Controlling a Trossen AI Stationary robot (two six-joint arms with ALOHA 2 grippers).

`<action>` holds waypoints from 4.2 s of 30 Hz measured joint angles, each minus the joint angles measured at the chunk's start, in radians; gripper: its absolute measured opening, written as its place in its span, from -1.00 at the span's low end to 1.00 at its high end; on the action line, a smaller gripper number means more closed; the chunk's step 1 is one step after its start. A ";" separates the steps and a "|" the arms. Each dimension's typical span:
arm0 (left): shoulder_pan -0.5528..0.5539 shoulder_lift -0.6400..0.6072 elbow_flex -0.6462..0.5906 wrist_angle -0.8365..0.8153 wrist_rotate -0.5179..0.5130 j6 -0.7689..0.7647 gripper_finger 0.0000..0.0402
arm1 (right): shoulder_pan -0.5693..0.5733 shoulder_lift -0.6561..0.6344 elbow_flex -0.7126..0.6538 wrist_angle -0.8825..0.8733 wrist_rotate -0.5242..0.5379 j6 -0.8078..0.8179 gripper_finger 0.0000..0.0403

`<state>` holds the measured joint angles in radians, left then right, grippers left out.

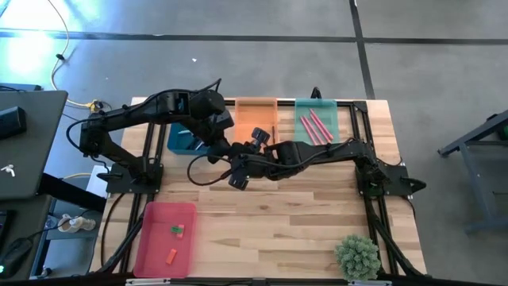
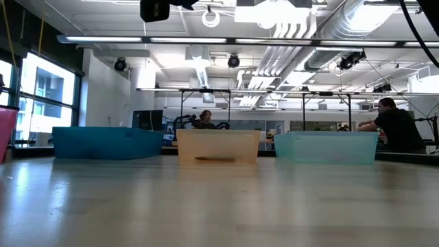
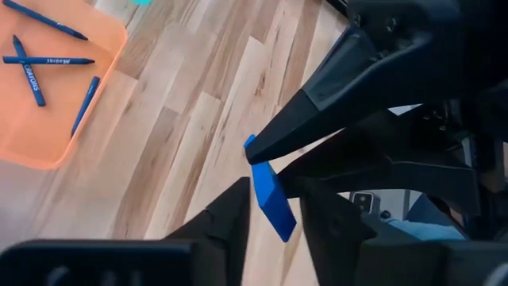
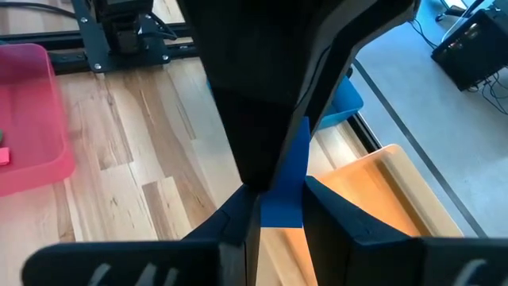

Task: Sort crayons/erasers/pens/pencils in bins
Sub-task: Put the blue eraser into the pink bin, then return to Home Position

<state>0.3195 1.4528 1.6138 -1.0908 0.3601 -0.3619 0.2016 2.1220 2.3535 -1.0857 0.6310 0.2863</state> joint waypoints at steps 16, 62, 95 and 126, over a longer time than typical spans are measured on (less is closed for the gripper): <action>0.000 0.000 0.000 -0.005 -0.009 0.036 -0.94 | 0.000 0.000 0.000 -0.004 -0.010 -0.026 -0.67; -0.226 -0.104 -0.081 -0.475 -0.157 -0.019 -0.93 | -0.060 -0.109 0.002 -0.269 0.008 0.022 0.09; -0.969 -0.385 -0.932 0.377 0.022 -0.889 -0.93 | -0.111 -0.109 0.002 -0.286 -0.038 0.019 0.09; -1.048 -0.391 -1.142 0.706 0.022 -0.960 -0.28 | -0.111 -0.109 0.002 -0.278 -0.038 0.023 0.09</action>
<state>-0.7284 1.0617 0.4717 -0.3847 0.3819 -1.3223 0.0910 2.0132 2.3550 -1.3640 0.5934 0.3089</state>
